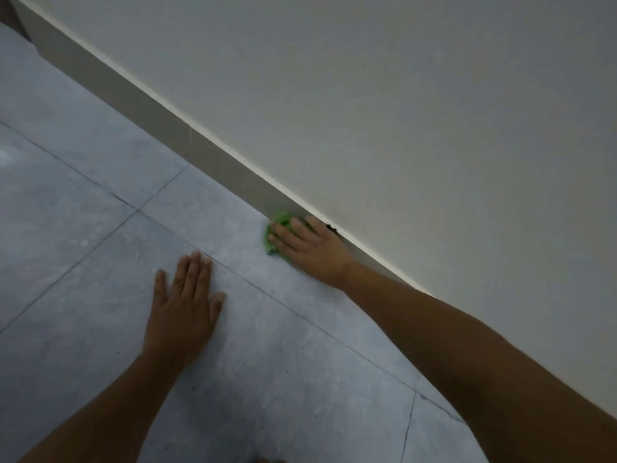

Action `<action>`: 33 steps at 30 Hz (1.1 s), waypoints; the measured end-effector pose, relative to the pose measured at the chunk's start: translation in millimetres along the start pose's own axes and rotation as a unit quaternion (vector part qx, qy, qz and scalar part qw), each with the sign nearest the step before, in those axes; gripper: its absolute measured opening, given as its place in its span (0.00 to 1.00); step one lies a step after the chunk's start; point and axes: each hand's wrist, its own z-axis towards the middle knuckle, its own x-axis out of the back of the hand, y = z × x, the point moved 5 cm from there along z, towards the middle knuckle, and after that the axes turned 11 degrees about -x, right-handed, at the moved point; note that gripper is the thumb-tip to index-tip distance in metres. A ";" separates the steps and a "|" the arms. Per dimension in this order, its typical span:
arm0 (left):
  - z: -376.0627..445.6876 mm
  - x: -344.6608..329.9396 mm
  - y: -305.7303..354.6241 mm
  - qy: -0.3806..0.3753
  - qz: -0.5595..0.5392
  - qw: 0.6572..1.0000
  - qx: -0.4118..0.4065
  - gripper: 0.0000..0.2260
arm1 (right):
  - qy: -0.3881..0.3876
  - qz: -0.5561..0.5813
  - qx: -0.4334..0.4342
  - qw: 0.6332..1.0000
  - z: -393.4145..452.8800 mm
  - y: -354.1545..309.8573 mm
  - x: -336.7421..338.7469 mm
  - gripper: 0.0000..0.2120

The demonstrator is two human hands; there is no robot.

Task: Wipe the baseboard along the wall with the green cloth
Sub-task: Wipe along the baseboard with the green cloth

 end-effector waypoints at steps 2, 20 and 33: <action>-0.6 -1.4 -0.2 0.003 0.002 1.000 -0.006 0.29 | -0.069 -0.068 0.027 0.995 -77.9 10.2 -27.3 0.22; 6.3 15.2 -29.9 -0.017 0.011 0.999 0.041 0.29 | -0.181 0.398 -0.330 0.837 20.5 -47.3 0.8 0.33; 35.5 35.7 -85.1 -0.023 0.008 0.996 0.083 0.32 | -0.227 0.329 -0.329 0.856 -171.4 -24.6 -35.8 0.24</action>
